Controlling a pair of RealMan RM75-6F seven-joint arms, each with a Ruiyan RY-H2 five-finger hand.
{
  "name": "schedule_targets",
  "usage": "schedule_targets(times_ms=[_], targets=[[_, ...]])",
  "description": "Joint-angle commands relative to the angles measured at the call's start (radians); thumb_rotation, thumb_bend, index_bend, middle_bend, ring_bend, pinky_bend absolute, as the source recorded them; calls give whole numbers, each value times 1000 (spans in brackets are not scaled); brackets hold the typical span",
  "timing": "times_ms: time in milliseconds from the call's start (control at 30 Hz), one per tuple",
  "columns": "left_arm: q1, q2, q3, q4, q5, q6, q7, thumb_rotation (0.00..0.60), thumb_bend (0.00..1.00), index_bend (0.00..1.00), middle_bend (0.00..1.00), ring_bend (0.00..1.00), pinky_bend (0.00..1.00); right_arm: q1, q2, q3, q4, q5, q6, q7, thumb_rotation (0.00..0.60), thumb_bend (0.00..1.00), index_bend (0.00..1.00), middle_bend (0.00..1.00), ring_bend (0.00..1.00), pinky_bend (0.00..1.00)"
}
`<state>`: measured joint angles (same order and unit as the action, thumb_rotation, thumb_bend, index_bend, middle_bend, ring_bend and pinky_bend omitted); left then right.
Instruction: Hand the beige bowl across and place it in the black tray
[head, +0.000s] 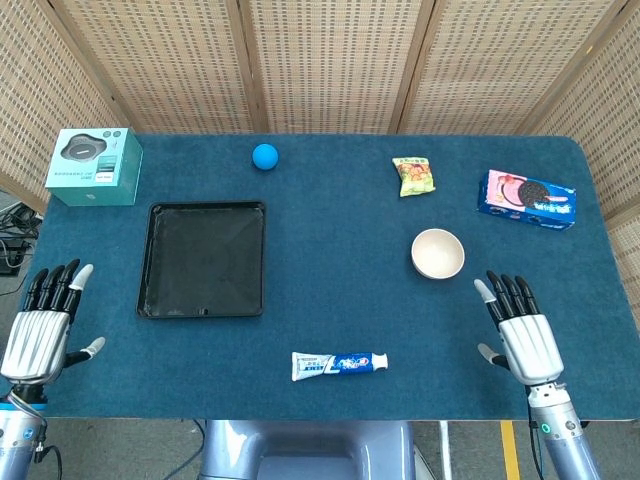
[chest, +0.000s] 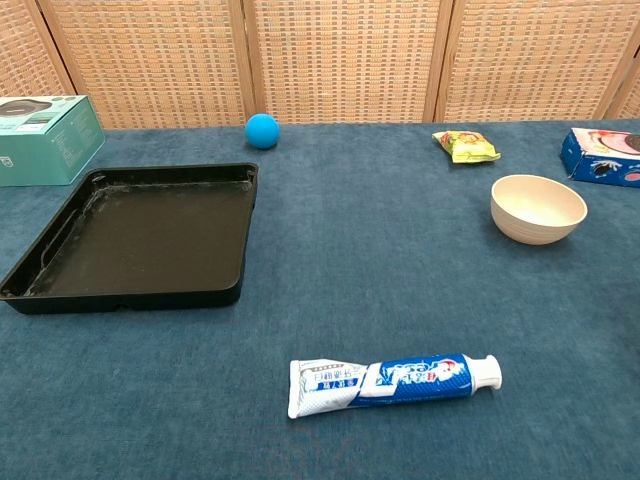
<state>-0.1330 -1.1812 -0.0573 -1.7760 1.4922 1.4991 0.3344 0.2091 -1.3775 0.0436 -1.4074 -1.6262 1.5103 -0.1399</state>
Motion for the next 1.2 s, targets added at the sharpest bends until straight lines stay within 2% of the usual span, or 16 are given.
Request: schedule_targets(times_ms=[33, 133, 300, 367, 433, 533, 733, 933, 1200], targets=[[0, 2, -3, 0, -4, 0, -4, 600, 0, 0, 0, 0, 0, 10, -11, 9, 8, -12, 7, 13, 600, 236, 107, 0, 0, 14], [1, 2, -6, 1, -6, 3, -4, 600, 0, 0, 0, 0, 0, 41, -22, 26, 15, -13, -25, 15, 600, 237, 198, 6, 0, 33], [-2, -4, -7, 7, -2, 3, 4, 600, 0, 0, 0, 0, 0, 128, -33, 84, 8, 23, -129, -10, 600, 248, 355, 112, 0, 92], [-3, -6, -7, 8, -2, 0, 1, 600, 0, 0, 0, 0, 0, 163, -34, 112, 5, 61, -185, -16, 600, 256, 385, 137, 0, 106], [-5, -6, -8, 10, -2, -1, -1, 600, 0, 0, 0, 0, 0, 233, -49, 163, 41, 132, -295, -38, 600, 264, 405, 151, 0, 116], [-7, -6, -9, 11, -4, -5, -4, 600, 0, 0, 0, 0, 0, 273, -66, 184, 73, 175, -353, -58, 600, 275, 423, 162, 0, 123], [-12, -8, -10, 15, -13, -16, -5, 600, 0, 0, 0, 0, 0, 316, -97, 196, 125, 223, -412, -72, 600, 295, 469, 200, 22, 151], [-16, -9, -13, 19, -21, -24, -5, 600, 0, 0, 0, 0, 0, 342, -133, 188, 189, 258, -454, -80, 600, 339, 509, 232, 37, 164], [-23, -14, -14, 27, -30, -38, -3, 600, 0, 0, 0, 0, 0, 364, -183, 174, 288, 292, -496, -50, 600, 343, 532, 248, 41, 169]])
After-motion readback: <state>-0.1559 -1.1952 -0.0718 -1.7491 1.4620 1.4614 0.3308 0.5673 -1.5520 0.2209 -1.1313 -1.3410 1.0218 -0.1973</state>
